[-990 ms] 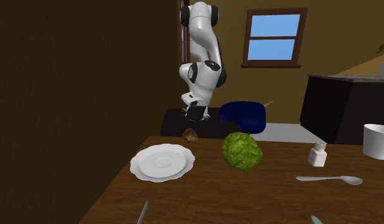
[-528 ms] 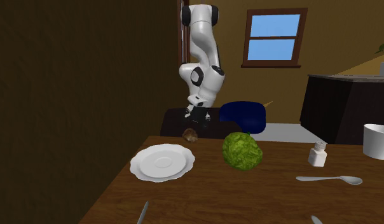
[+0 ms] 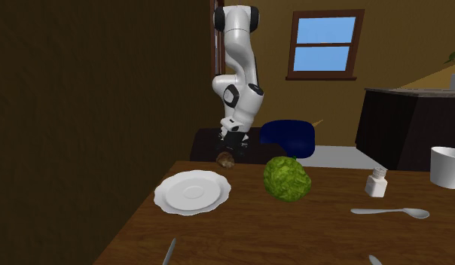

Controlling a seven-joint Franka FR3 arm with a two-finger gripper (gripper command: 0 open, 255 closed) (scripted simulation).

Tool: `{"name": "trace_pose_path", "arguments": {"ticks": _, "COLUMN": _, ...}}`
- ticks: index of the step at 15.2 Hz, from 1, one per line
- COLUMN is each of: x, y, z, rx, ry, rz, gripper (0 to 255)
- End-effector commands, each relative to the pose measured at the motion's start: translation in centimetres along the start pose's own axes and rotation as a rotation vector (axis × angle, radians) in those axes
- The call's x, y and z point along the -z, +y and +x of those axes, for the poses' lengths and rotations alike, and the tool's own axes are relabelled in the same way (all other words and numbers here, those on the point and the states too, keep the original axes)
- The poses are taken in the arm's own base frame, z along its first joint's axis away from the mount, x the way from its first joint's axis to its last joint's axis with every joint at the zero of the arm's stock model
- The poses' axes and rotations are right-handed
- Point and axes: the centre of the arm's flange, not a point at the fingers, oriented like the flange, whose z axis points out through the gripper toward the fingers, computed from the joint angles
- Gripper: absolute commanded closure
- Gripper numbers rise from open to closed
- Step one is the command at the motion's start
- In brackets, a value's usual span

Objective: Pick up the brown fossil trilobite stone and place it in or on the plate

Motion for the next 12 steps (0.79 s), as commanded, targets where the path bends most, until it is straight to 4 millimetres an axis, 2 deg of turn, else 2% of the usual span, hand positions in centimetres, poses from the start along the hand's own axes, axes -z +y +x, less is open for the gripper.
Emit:
{"name": "trace_pose_path", "arguments": {"ticks": 1, "x": -0.01, "y": 0.01, "z": 0.01, "rx": 0.0, "ry": 0.0, "rz": 0.0, "gripper": 0}}
{"name": "trace_pose_path", "arguments": {"ticks": 3, "x": -0.01, "y": 0.0, "z": 0.0, "rx": 0.0, "ry": 0.0, "rz": 0.0, "gripper": 0}}
{"name": "trace_pose_path", "arguments": {"ticks": 4, "x": -0.01, "y": 0.0, "z": 0.0, "rx": 0.0, "ry": 0.0, "rz": 0.0, "gripper": 255}}
{"name": "trace_pose_path", "arguments": {"ticks": 12, "x": -0.01, "y": 0.0, "z": 0.0, "rx": 0.0, "ry": 0.0, "rz": 0.0, "gripper": 255}}
